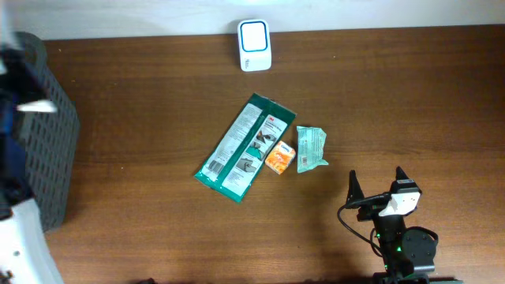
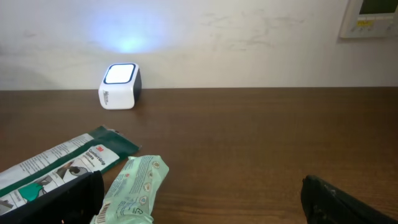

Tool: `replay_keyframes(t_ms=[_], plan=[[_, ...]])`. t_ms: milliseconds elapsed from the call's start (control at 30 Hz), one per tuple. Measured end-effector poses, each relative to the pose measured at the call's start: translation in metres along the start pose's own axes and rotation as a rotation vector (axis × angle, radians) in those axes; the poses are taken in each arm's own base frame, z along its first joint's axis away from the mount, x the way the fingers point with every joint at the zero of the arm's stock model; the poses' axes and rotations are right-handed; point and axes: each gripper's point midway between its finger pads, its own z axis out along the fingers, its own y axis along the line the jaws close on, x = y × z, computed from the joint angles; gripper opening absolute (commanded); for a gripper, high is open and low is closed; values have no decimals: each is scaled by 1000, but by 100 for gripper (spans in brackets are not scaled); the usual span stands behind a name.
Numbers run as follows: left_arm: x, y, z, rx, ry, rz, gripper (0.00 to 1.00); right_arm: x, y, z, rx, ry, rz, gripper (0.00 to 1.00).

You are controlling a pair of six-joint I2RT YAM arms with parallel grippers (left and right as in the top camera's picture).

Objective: Scan the item barcode
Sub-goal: 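Reach the left gripper into the basket and grasp the white bamboo tube, then place the white tube left of the glove package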

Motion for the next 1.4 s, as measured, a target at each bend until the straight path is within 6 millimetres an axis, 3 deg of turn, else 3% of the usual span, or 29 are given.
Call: replay_keyframes(t_ms=[33,100,167,267,433,500,533,700,767,833,867,900,967,1033,1100,1167,1200,1267,1300,1333,1367,1400], plan=[[15,-34,-3,110,63,1,0,0,0,0,0,0,0,98],[43,-78,5,242,187,8,0,0,0,0,0,0,0,98],[89,-123,21,355,376,36,0,0,0,0,0,0,0,98],[159,-162,40,423,654,82,0,0,0,0,0,0,0,98],[242,-183,77,404,962,84,0,0,0,0,0,0,0,98],[261,-184,83,394,1029,89,0,0,0,0,0,0,0,98],[287,-188,86,384,1122,110,0,0,0,0,0,0,0,98],[331,-205,91,334,1219,187,0,0,0,0,0,0,0,99],[351,-210,89,321,1243,206,41,0,0,0,0,0,0,98],[364,-210,86,309,1272,211,66,0,0,0,0,0,0,98],[363,-211,88,308,1262,206,82,0,0,0,0,0,0,98],[362,-211,91,305,1253,202,92,0,0,0,0,0,0,98],[361,-211,92,299,1246,200,95,0,0,0,0,0,0,98],[344,-213,95,300,1220,199,95,0,0,0,0,0,0,98],[302,-214,103,286,1133,202,100,0,0,0,0,0,0,99],[237,-215,112,289,965,175,99,0,0,0,0,0,0,98],[194,-209,115,285,852,140,99,0,0,0,0,0,0,98],[134,-181,114,253,693,70,100,0,0,0,-1,0,0,98],[107,-154,113,213,624,23,95,0,0,0,0,0,0,98],[86,-116,109,152,574,-31,92,0,0,0,-1,0,-1,98],[78,-88,106,100,554,-76,87,0,0,0,-1,0,0,99],[70,-36,100,-1,534,-158,86,0,0,0,0,0,0,98]])
